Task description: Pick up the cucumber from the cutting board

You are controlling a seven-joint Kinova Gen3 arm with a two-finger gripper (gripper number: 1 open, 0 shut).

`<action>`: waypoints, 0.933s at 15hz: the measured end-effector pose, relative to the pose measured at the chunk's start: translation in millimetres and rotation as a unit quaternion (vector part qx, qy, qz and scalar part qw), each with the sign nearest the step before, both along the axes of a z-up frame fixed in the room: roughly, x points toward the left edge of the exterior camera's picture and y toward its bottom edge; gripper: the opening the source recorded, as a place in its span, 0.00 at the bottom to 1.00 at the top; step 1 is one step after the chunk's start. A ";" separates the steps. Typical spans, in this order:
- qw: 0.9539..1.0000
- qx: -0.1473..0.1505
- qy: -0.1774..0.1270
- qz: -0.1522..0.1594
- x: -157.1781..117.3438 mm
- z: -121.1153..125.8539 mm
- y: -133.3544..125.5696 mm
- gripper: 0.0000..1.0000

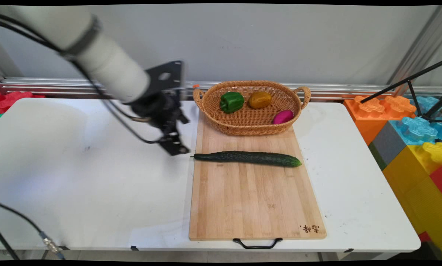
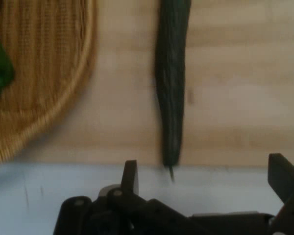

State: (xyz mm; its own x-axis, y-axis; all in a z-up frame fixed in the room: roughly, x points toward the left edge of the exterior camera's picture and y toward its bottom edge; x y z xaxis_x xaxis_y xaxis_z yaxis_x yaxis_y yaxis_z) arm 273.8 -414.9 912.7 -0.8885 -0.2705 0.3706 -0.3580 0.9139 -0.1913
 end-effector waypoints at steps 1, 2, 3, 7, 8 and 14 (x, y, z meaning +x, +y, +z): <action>1.000 -0.010 0.002 -0.006 -16.0 -5.2 -8.3 1.00; 1.000 -0.018 0.004 -0.011 -31.3 -11.5 -16.6 1.00; 1.000 -0.024 0.007 -0.012 -42.9 -17.8 -23.3 1.00; 0.999 -0.030 0.033 -0.002 -81.9 -52.9 -50.5 1.00; 0.999 -0.032 0.043 0.001 -89.1 -62.2 -57.9 1.00; 0.996 -0.032 0.083 0.008 -105.2 -100.3 -83.3 1.00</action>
State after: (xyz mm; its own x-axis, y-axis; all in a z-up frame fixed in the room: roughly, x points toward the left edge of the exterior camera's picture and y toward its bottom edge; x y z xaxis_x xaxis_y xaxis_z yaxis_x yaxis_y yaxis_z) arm 168.6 -498.2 812.4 -0.8093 -0.2559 0.5287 -0.4048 0.8952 -0.1864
